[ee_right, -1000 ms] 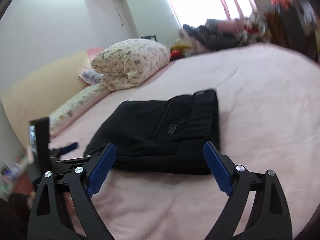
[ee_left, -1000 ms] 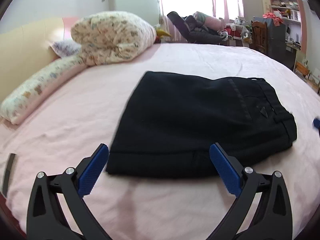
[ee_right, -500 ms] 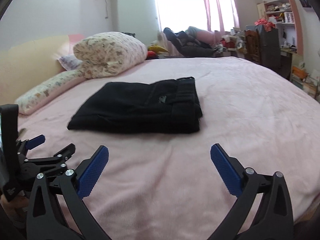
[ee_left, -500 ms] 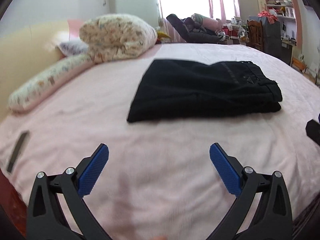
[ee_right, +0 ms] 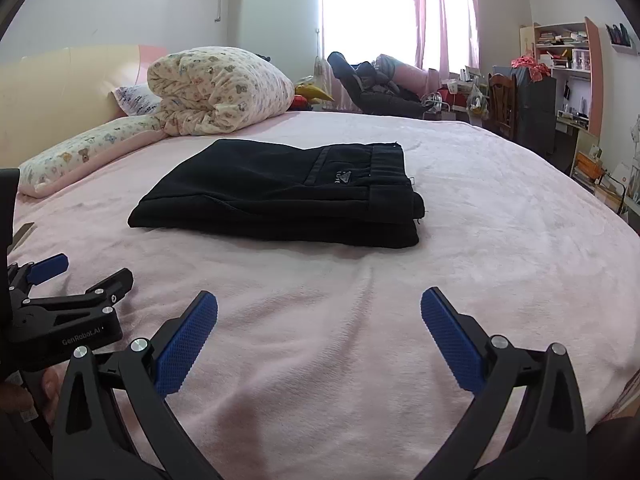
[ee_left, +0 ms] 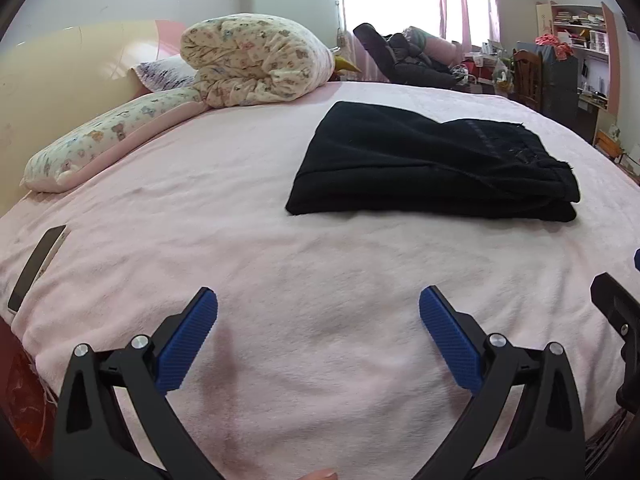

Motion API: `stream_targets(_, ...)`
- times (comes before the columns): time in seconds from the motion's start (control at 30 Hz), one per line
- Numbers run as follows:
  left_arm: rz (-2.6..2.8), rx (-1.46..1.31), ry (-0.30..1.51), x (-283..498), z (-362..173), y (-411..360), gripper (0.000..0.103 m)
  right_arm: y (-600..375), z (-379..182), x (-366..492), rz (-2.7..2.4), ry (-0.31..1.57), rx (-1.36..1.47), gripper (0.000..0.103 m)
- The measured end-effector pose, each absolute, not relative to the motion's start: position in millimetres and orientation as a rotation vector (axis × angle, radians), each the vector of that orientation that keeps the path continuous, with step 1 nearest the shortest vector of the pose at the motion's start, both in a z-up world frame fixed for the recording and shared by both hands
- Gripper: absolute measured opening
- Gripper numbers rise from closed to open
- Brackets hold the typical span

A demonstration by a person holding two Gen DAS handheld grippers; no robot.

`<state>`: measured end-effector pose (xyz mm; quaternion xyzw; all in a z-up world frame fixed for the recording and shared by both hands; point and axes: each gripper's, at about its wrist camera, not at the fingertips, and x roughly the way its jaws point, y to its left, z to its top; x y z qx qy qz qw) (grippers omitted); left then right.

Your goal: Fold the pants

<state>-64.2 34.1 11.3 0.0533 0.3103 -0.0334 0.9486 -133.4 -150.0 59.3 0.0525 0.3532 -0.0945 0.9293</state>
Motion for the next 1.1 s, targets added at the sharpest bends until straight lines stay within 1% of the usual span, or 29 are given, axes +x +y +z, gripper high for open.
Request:
stream_targets(0.33, -0.071, 0.080, 0.621, -63.8, 11.9, 40.7, 0.101, -146.3, 53.3, -131.5, -0.207, 0.729, 0.110, 0.102)
stream_targets(1.1, -0.102, 0.132, 0.628, -65.3, 8.6, 29.0, 0.101, -149.2, 53.4, -132.2, -0.227, 0.713, 0.117, 0.102)
